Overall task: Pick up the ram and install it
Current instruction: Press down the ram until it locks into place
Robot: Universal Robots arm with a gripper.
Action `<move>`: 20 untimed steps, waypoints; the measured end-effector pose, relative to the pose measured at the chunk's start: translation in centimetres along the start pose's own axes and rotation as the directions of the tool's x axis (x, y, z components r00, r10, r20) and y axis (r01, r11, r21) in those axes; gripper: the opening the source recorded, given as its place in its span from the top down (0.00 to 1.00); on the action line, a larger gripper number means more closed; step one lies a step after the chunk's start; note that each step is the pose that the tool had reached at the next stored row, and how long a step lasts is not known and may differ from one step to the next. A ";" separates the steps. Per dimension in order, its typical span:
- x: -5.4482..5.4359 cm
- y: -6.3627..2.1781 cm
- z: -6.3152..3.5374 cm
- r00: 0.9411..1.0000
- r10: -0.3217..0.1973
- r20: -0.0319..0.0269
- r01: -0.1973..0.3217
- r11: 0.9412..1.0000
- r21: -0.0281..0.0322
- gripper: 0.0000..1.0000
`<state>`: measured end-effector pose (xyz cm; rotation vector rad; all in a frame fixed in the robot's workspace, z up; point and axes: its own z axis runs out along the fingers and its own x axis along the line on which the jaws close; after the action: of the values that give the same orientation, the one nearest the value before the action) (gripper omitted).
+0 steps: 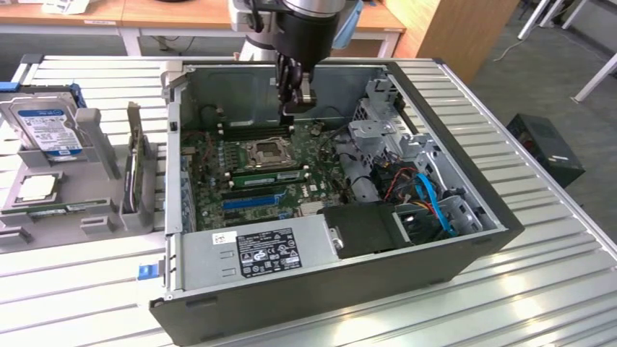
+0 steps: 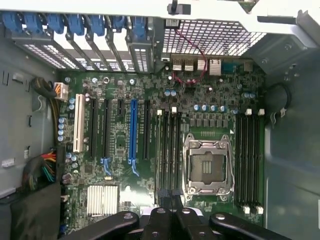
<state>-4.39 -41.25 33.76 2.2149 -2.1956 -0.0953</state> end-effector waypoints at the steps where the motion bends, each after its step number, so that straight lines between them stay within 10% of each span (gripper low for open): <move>1: 0.0 -0.07 0.00 1.000 0.000 0.000 0.000 1.000 0.000 0.90; 20: 0.0 -0.07 0.02 0.999 0.049 0.003 -0.049 0.999 0.001 0.90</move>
<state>-4.32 -41.24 33.74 2.1616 -2.2502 -0.0962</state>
